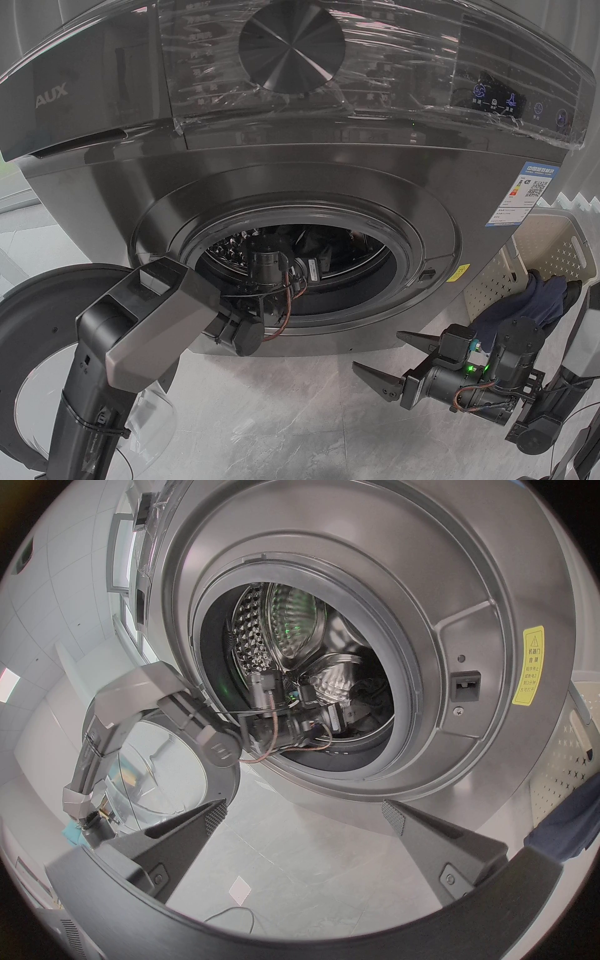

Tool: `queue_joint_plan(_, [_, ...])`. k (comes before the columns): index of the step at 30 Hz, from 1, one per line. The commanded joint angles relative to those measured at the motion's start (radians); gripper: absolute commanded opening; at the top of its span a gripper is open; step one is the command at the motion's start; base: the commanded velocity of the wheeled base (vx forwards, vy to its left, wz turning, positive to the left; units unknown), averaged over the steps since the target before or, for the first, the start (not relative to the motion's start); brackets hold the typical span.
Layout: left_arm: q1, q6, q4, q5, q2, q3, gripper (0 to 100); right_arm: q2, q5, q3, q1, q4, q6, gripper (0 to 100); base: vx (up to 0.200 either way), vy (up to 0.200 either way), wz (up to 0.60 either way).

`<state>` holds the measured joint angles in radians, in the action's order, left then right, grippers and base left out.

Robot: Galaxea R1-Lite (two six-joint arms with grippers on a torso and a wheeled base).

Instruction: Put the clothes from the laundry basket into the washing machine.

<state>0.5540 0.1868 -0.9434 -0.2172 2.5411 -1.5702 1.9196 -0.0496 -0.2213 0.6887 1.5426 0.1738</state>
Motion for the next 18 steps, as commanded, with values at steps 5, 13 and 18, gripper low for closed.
queue_joint_plan(5, [0.113, -0.082, -0.169, 0.067, -0.398, 0.556, 100, -0.036, -0.001, 0.045, -0.002, 0.001, 0.001, 100, 0.0, 0.0, 0.0])
queue_joint_plan(13, [0.175, -0.09, -0.235, 0.09, -0.591, 0.915, 100, -0.143, 0.004, 0.155, 0.002, -0.001, 0.01, 100, 0.0, 0.0, 0.0])
queue_joint_plan(18, [0.244, -0.087, -0.236, 0.11, -0.731, 1.047, 100, -0.215, 0.0, 0.217, -0.026, -0.002, 0.016, 100, 0.0, 0.0, 0.0])
